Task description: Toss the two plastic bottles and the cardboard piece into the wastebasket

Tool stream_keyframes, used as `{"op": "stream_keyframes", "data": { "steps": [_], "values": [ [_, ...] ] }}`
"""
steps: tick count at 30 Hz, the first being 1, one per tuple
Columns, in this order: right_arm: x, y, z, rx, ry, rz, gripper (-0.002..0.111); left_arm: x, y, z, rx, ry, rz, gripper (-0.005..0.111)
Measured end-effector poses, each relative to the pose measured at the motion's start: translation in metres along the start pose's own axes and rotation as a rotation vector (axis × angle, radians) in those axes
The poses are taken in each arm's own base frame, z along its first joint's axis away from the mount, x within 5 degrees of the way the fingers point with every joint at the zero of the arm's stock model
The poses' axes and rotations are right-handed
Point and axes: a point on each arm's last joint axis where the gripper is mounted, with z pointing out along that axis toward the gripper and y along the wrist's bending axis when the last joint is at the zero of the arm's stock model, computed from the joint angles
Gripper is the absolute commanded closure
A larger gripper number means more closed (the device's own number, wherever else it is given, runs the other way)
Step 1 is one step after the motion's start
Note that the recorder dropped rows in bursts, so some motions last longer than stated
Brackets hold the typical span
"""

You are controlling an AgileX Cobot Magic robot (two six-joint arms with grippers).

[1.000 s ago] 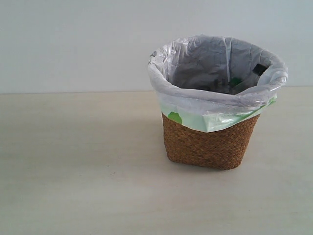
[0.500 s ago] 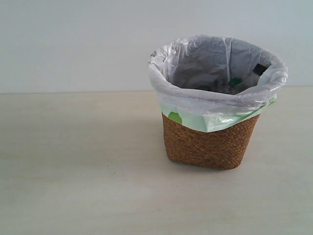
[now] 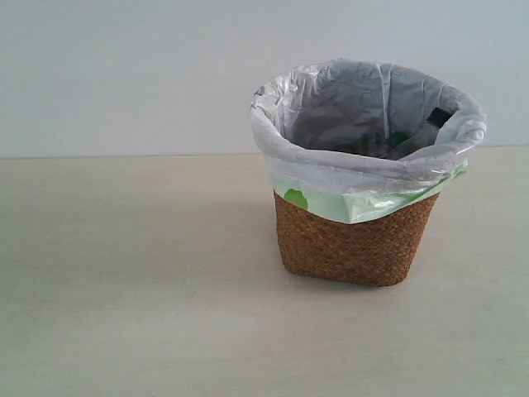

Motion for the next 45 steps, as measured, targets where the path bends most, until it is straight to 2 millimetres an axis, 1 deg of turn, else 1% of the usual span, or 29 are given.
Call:
{"op": "stream_keyframes", "data": {
  "steps": [4,10,14,19,24,29,35,41,45],
  "values": [
    [0.0,0.0,0.0,0.0,0.0,0.0,0.108,0.001,0.0,0.0,-0.001,0.0,-0.009,0.103],
    [0.0,0.0,0.0,0.0,0.0,0.0,0.108,0.011,0.0,0.002,-0.022,0.025,-0.022,0.103],
    [0.0,0.0,0.0,0.0,0.0,0.0,0.108,0.016,0.001,0.003,-0.075,0.045,-0.023,0.103],
    [0.0,0.0,0.0,0.0,0.0,0.0,0.108,0.025,0.007,0.004,-0.186,0.068,-0.074,0.103],
    [0.0,0.0,0.0,0.0,0.0,0.0,0.108,0.043,0.01,0.001,-0.345,0.071,-0.135,0.103],
    [0.0,0.0,0.0,0.0,0.0,0.0,0.108,0.063,0.014,-0.002,-0.483,0.061,-0.143,0.103],
    [0.0,0.0,0.0,0.0,0.0,0.0,0.108,0.084,0.02,-0.003,-0.574,0.091,-0.117,0.103],
    [0.0,0.0,0.0,0.0,0.0,0.0,0.108,0.121,0.028,-0.008,-0.64,0.211,-0.025,0.103],
    [0.0,0.0,0.0,0.0,0.0,0.0,0.108,0.152,0.031,-0.014,-0.655,0.311,-0.011,0.103]
  ]
}}
